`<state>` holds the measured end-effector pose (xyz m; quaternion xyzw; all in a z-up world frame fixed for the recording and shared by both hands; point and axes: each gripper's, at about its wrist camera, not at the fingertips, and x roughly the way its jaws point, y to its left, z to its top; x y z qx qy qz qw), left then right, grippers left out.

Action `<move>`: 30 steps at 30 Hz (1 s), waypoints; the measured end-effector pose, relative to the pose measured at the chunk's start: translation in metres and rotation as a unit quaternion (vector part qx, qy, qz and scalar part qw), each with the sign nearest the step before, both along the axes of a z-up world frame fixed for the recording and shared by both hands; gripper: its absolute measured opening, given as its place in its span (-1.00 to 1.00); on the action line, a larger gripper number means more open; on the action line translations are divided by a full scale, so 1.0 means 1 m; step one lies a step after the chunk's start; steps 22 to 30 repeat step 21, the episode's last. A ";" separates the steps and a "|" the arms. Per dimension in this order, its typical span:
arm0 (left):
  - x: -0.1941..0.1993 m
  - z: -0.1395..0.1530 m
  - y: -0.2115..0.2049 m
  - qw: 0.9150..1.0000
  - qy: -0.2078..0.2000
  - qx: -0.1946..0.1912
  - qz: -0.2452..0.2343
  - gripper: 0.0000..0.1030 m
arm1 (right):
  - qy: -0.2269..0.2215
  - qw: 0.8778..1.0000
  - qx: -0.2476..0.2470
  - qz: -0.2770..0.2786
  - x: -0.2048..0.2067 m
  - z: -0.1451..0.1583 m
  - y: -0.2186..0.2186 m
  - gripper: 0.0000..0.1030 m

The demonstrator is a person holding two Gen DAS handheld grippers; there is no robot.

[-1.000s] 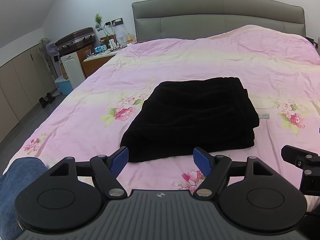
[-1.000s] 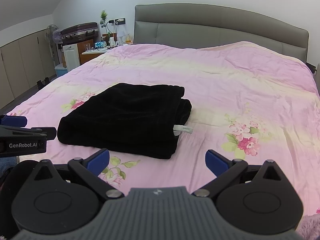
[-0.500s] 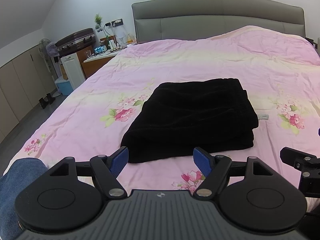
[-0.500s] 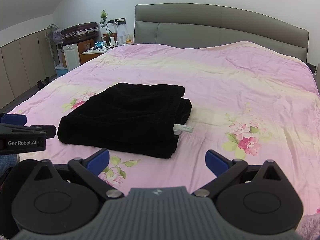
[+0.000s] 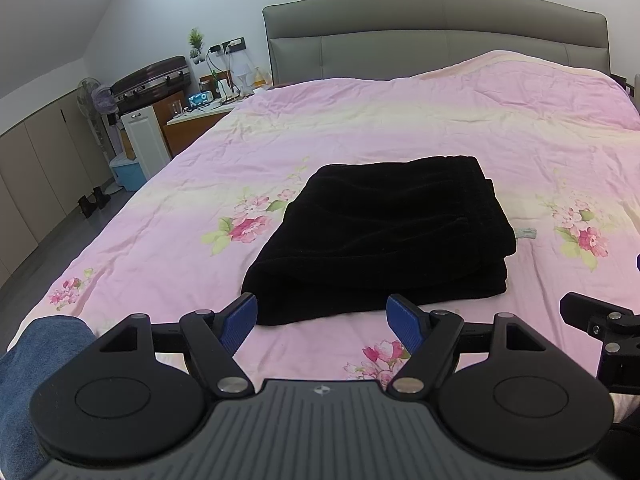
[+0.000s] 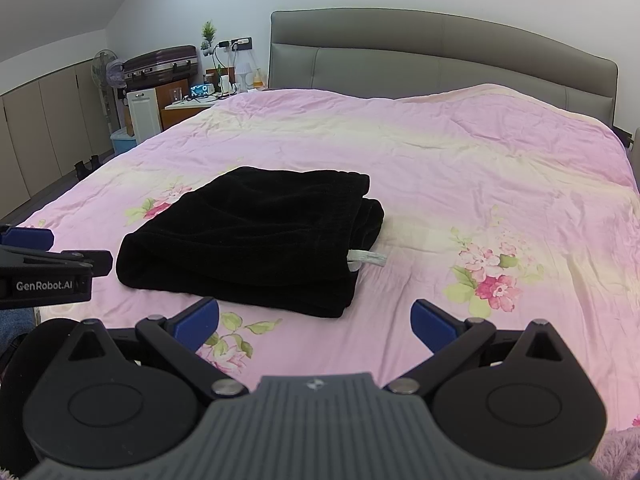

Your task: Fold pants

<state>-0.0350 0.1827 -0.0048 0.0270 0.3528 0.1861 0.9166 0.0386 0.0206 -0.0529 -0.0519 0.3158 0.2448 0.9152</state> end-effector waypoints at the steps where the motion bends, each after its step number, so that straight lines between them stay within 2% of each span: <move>1: 0.000 0.000 0.000 1.000 -0.001 -0.001 0.000 0.68 | 0.000 1.000 0.000 0.000 0.000 0.000 0.000 0.90; 16: -0.004 0.005 -0.002 1.000 -0.009 0.011 -0.007 0.68 | 0.000 1.000 -0.001 0.001 -0.001 0.000 -0.001 0.90; 30: -0.003 0.006 0.000 1.000 -0.009 0.005 -0.010 0.68 | 0.003 1.000 0.000 0.001 0.000 0.000 -0.002 0.90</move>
